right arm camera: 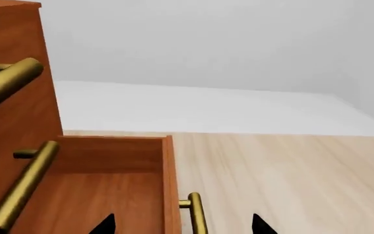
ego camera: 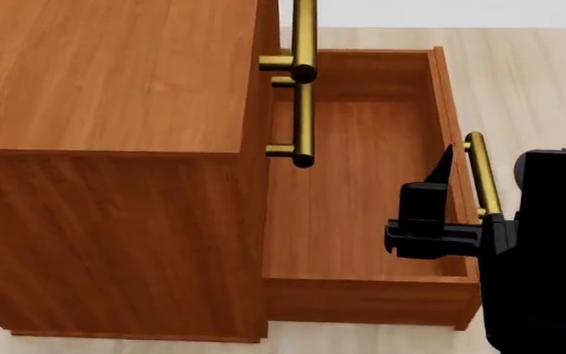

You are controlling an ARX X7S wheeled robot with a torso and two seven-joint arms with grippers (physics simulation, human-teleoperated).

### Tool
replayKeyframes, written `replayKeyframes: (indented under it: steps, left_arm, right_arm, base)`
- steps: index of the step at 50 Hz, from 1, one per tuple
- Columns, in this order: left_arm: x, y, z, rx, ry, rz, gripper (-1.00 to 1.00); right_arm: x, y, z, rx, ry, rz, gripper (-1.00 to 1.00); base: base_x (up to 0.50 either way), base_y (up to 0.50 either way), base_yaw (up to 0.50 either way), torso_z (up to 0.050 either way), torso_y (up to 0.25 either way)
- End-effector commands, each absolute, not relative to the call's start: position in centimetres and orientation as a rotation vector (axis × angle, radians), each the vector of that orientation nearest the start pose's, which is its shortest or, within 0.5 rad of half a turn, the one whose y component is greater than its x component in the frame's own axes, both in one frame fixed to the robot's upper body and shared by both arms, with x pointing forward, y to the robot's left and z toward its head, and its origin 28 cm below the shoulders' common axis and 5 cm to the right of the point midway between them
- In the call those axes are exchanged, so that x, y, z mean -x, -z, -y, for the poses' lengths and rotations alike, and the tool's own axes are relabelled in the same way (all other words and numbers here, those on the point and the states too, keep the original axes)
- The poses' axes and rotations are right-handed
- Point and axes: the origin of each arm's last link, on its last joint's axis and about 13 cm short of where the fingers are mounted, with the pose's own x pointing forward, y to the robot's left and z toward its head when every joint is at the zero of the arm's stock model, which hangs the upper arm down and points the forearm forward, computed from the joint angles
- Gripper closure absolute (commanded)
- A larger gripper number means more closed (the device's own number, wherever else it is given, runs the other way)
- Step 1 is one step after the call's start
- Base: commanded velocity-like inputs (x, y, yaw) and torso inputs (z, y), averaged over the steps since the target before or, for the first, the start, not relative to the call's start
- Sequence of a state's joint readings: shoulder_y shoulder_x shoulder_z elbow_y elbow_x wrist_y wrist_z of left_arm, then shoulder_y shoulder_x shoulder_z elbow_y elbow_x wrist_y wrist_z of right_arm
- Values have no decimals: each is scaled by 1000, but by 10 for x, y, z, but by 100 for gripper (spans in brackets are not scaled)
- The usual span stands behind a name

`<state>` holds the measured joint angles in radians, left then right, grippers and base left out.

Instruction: Close the bottom drawer of the cabinet and open the top drawer.

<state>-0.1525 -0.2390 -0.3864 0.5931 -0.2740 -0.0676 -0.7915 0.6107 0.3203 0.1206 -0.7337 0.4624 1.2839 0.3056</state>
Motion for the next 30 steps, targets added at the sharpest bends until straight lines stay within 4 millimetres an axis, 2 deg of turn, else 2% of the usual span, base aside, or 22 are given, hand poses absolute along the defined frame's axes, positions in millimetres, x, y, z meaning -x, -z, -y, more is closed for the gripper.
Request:
replayKeyframes:
  steps: [1, 9, 16, 30]
  left_arm:
    - [-201, -182, -306, 249, -976, 738, -100]
    - [-200, -182, -306, 270, -975, 743, -100]
    - [-200, -182, -306, 282, -965, 753, -100]
    - [-201, -182, -306, 279, -964, 749, -100]
  right_arm:
    - [-240, -216, 148, 95, 145, 58, -100]
    - [-245, -213, 153, 99, 166, 47, -100]
    - [-258, -211, 169, 99, 247, 2, -100]
    - [-267, -210, 196, 128, 379, -56, -100]
  base:
    - [0, 0, 0, 0, -250]
    - [0, 0, 0, 0, -232]
    - [0, 0, 0, 0, -6]
    - [0, 0, 0, 0, 0]
